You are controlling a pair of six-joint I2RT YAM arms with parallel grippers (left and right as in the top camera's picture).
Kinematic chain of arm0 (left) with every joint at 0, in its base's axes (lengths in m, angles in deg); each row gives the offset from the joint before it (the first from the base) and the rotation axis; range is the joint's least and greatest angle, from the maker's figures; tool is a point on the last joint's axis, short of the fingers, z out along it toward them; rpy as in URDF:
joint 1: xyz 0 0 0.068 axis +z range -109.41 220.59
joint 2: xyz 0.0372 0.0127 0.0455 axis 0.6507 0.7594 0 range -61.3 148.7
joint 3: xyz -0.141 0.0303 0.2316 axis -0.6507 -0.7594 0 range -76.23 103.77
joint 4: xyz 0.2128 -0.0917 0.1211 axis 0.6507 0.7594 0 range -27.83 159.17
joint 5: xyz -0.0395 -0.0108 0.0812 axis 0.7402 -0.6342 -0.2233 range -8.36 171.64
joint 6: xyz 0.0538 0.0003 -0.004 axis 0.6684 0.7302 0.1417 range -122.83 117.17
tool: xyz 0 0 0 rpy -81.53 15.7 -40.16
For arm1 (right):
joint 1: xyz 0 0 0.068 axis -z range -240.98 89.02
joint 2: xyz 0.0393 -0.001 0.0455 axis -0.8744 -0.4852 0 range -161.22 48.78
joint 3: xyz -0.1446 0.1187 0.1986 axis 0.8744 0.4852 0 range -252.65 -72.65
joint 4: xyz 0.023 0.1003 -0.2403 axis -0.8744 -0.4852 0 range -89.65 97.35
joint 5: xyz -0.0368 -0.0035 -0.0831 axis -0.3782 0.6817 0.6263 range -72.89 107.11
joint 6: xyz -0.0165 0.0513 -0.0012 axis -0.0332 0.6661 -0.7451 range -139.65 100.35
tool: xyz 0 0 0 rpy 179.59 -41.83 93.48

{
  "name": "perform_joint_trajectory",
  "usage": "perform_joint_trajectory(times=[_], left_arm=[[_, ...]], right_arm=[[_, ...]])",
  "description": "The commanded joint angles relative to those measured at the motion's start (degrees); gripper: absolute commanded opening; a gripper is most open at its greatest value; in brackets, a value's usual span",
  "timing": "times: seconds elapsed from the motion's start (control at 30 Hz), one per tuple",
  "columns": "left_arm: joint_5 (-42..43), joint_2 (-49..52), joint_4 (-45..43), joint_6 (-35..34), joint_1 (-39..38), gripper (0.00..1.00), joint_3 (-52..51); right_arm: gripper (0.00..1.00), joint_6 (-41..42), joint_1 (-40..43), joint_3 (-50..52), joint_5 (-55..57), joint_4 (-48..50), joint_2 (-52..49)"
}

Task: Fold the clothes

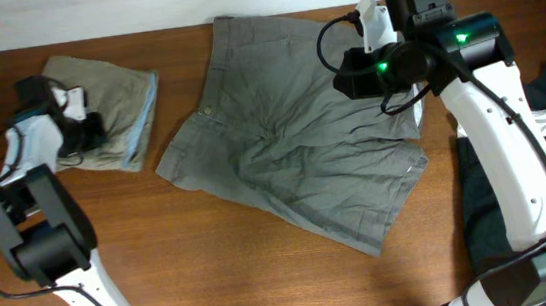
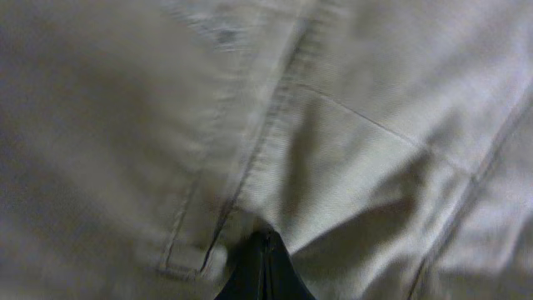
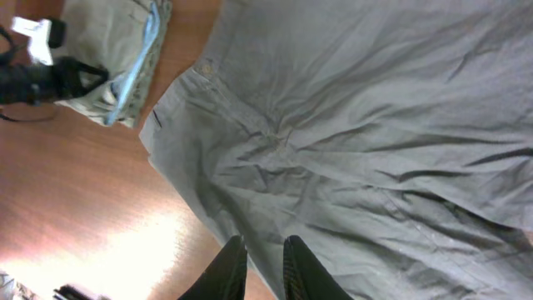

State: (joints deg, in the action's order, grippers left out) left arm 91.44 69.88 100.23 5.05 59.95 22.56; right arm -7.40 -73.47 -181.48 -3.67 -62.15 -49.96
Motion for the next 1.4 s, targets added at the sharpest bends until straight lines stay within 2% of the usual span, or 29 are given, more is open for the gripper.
perform_joint_trajectory(times=[0.0, 0.1, 0.13, 0.23, 0.33, 0.4, 0.5, 0.6, 0.7, 0.93, 1.1, 1.27, 1.33, 1.37], left_arm=[[-5.88, 5.81, 1.79, -3.37, 8.35, 0.0, -1.05], [-2.43, 3.72, 4.66, -3.19, 9.31, 0.0, 1.92], [0.39, 1.86, 6.34, -3.08, 9.03, 0.02, 3.41], [7.28, -6.82, 13.99, 0.87, 7.02, 0.13, 6.69], [7.37, -17.0, 20.17, 4.72, 2.89, 0.25, 6.69], [7.28, -21.4, 24.13, 4.96, -0.66, 0.39, 6.69], [6.29, -22.08, 31.5, 5.09, -6.84, 0.43, 4.94], [6.32, -22.01, 30.97, 3.78, -9.73, 0.53, -1.53], [6.27, -22.01, 29.35, 1.84, -9.99, 0.56, -7.91], [9.88, -21.84, 8.41, 0.39, -11.19, 0.65, -24.85], [6.93, -21.44, -3.65, 0.39, -11.58, 0.65, -31.89], [6.97, -21.24, -6.84, 0.79, -11.61, 0.64, -34.14], [7.96, -21.24, -7.13, 0.79, -11.58, 0.51, -34.99], [10.32, -21.24, -6.86, 0.79, -11.61, 0.37, -35.01]], right_arm=[[0.19, 0.7, -0.33, 0.2, 1.31, -1.46, -2.14], [0.18, 3.26, -0.31, 2.1, 3.69, -1.53, -3.52], [0.23, 3.26, -0.33, 2.19, 3.65, -1.7, -3.54], [0.27, 3.06, -0.37, 2.14, 3.54, -3.23, -1.49], [0.31, 2.58, -2.8, 2.14, 6.08, -5.64, 3.17], [0.33, 2.64, -6.73, 2.14, 11.19, -6.43, 7.13], [0.4, 5.53, -13.29, 2.14, 21.2, -7.52, 14.6], [0.47, 8.26, -12.96, 2.14, 22.99, -9.22, 19.67], [0.5, 11.06, -8.46, 2.14, 23.65, -12.46, 21.46], [0.51, 11.19, 2.4, 2.19, 23.63, -14.12, 21.44], [0.52, 10.49, 5.84, 2.19, 23.63, -14.14, 17.42], [0.52, 6.01, 5.84, 2.19, 22.53, -13.81, 8.48], [0.52, 4.39, 5.84, 2.19, 22.56, -13.62, 4.9], [0.52, 4.07, 6.27, 2.19, 22.49, -13.0, 2.78]])
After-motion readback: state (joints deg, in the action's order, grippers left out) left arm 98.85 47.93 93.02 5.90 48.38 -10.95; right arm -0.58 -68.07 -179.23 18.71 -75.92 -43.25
